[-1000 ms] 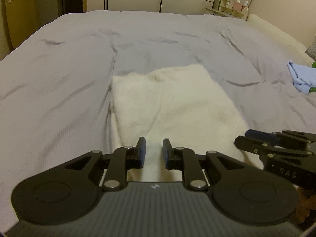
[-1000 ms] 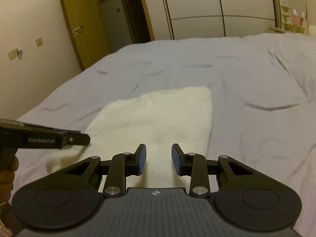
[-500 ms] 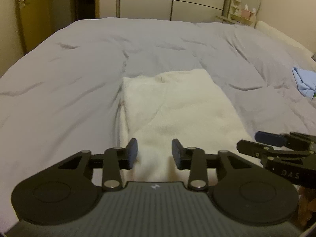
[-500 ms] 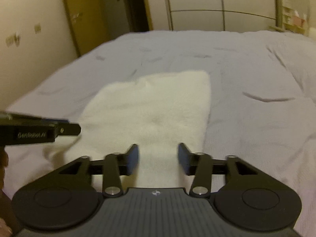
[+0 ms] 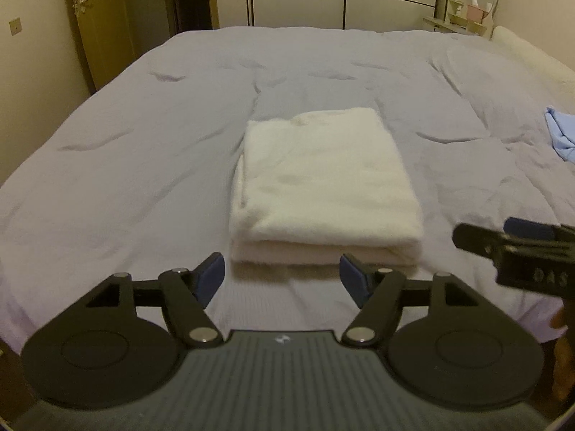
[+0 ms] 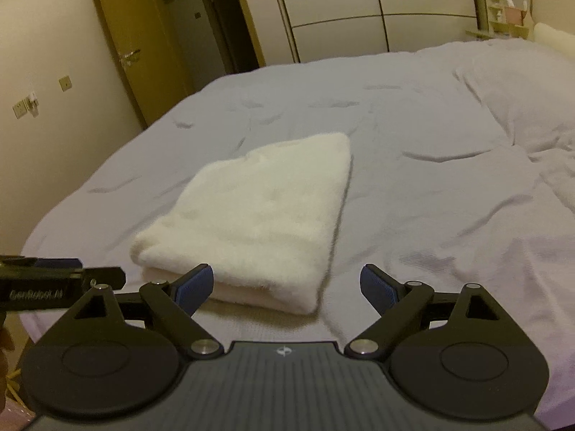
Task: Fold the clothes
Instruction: 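Open both tools and pull them back from the folded sweater, then grasp the sweater's folded end with both tools and lift it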
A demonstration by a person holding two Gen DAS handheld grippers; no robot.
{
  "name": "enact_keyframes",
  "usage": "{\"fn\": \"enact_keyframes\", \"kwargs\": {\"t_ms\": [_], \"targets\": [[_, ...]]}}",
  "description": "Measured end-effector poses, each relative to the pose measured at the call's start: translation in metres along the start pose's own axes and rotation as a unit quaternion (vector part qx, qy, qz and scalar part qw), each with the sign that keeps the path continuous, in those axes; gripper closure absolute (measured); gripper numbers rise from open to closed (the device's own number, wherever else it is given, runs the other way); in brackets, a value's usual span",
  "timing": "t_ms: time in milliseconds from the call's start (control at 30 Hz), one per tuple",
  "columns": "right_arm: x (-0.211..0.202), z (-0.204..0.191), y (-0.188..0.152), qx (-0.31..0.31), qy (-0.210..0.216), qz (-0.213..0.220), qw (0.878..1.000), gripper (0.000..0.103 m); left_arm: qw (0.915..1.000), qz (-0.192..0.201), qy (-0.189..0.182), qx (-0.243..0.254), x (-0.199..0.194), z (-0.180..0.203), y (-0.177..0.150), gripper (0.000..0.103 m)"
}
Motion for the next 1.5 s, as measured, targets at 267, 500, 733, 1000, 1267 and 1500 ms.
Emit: {"fn": "enact_keyframes", "kwargs": {"t_ms": [267, 500, 733, 1000, 1267, 1500], "targets": [[-0.027, 0.008, -0.001, 0.004, 0.006, 0.005, 1.0, 0.012, 0.9998, 0.006, 0.018, 0.01, -0.032, 0.017, -0.011, 0.028], [-0.035, 0.007, -0.015, 0.005, 0.005, -0.008, 1.0, 0.012, 0.9996, 0.009, 0.02, 0.015, -0.046, 0.019, -0.02, 0.027], [-0.038, -0.003, -0.028, -0.004, -0.01, -0.016, 1.0, 0.012, 0.9997, 0.011, 0.007, 0.02, -0.049, 0.016, -0.028, 0.027], [-0.039, -0.012, -0.031, -0.03, -0.033, -0.017, 0.999, 0.012, 0.9998, 0.016, -0.014, 0.003, -0.048, 0.007, -0.036, 0.025], [-0.033, -0.013, -0.032, -0.052, -0.044, -0.021, 0.997, 0.005, 0.9993, 0.001, -0.032, -0.021, -0.033, -0.004, -0.041, 0.024], [-0.012, 0.002, -0.027, -0.032, -0.028, -0.041, 0.998, 0.005, 0.994, -0.012, -0.067, -0.085, -0.001, -0.031, -0.041, 0.017]]}}
Point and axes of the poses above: each gripper's, at about its wrist camera, not at the fingertips, and x roughly the way its jaws point, z to its right, y to its top, the point moved 7 cm from there along x, roughly the way its jaws point, and after that the axes turned 11 degrees about x, right-handed, at the moved point
